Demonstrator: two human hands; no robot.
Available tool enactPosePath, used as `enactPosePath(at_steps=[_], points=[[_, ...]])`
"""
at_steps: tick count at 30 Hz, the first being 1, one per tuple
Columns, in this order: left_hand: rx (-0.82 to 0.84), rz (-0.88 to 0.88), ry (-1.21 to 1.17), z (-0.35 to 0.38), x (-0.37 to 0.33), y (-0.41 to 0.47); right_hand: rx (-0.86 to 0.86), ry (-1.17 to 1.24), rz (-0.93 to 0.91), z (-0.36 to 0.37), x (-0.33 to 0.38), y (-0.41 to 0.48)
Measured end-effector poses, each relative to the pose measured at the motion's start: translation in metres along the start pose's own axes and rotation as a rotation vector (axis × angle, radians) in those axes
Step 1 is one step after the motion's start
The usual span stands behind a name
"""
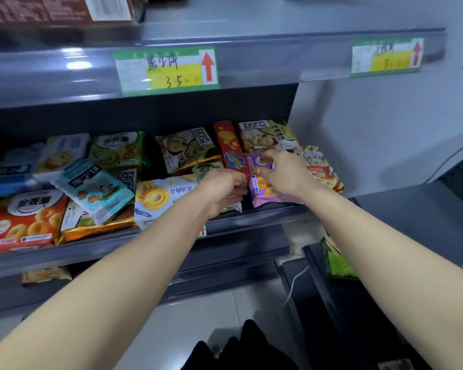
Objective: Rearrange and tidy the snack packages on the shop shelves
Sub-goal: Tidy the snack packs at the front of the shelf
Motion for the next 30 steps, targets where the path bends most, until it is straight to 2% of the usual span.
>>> enactPosePath(at_steps=[6,11,16,30], points=[[-0.043,-0.062,-0.18,0.002,0.015,0.023,0.046,0.065,-0.017,0.011,0.002,0.023],[-0.066,-0.107,-0.285,0.008,0.024,0.041,0.092,-0.073,-0.078,0.02,0.001,0.052],[-0.165,-0.117,-0.327,0.012,0.034,0.06,0.137,-0.087,-0.099,0.022,-0.004,0.074],[-0.312,0.054,-0.62,0.029,0.029,0.07,0.26,-0.021,-0.157,0.042,-0.011,0.09]])
Point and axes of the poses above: each hand's wrist, its own y-axis towards the middle knuckle, its own z-axis out of the palm, x = y × z, the point moved 5 cm from there along y, towards the middle knuckle, and after that the axes turned 12 degrees about z, right-handed, at the moved point
